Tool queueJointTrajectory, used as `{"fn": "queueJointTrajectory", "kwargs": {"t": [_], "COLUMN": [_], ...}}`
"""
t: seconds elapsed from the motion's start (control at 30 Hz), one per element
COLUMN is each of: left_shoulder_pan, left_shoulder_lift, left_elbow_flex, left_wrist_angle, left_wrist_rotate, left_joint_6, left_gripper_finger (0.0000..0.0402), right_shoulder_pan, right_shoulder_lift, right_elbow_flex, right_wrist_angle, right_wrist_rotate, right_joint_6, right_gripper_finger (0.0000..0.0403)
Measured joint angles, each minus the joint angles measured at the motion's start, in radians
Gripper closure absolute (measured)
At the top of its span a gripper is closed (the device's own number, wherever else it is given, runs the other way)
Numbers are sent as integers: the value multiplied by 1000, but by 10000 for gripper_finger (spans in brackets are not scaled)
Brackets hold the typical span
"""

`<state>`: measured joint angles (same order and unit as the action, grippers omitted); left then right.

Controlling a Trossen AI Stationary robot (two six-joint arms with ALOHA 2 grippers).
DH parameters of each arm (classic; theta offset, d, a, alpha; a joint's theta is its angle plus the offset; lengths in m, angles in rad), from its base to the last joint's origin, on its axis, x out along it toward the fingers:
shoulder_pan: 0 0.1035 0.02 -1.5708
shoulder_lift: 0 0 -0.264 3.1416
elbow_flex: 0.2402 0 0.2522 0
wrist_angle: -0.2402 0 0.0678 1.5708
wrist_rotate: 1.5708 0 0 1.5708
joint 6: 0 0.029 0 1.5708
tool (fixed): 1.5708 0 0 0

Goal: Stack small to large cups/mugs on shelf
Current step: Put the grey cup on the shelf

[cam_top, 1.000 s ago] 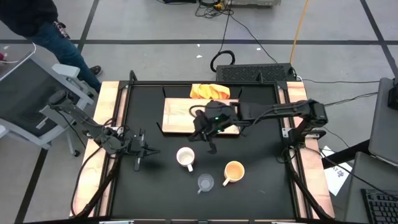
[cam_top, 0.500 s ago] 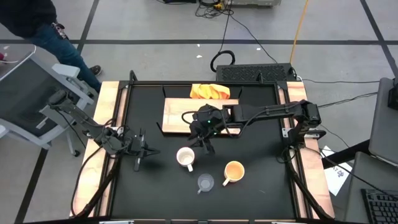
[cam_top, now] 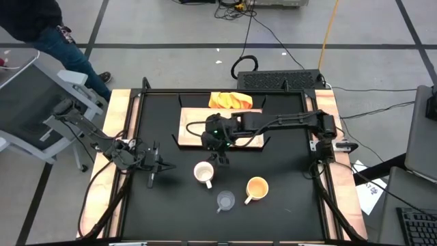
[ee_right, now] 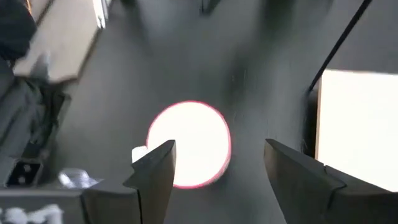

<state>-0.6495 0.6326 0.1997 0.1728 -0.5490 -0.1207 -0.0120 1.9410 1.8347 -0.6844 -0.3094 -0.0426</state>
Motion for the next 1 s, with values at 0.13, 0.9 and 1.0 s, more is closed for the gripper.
{"fn": "queueJointTrajectory", "kwargs": {"t": [0.13,0.9,1.0], "left_shoulder_pan": [0,0,0], "left_shoulder_lift": [-1,-1,-1], "left_elbow_flex": [-1,-1,-1], "left_wrist_angle": [-20,-37,-36], "left_wrist_rotate": [-2,-1,-1], "left_joint_6": [-12,7,1], "left_gripper_finger": [399,378,378], "right_shoulder_pan": [0,51,44], "right_shoulder_lift": [62,183,192], "right_elbow_flex": [67,135,135], "right_wrist_angle": [-69,-97,-80], "right_wrist_rotate": [25,49,50], "right_joint_6": [-28,-79,-77], "right_gripper_finger": [171,172,172]}}
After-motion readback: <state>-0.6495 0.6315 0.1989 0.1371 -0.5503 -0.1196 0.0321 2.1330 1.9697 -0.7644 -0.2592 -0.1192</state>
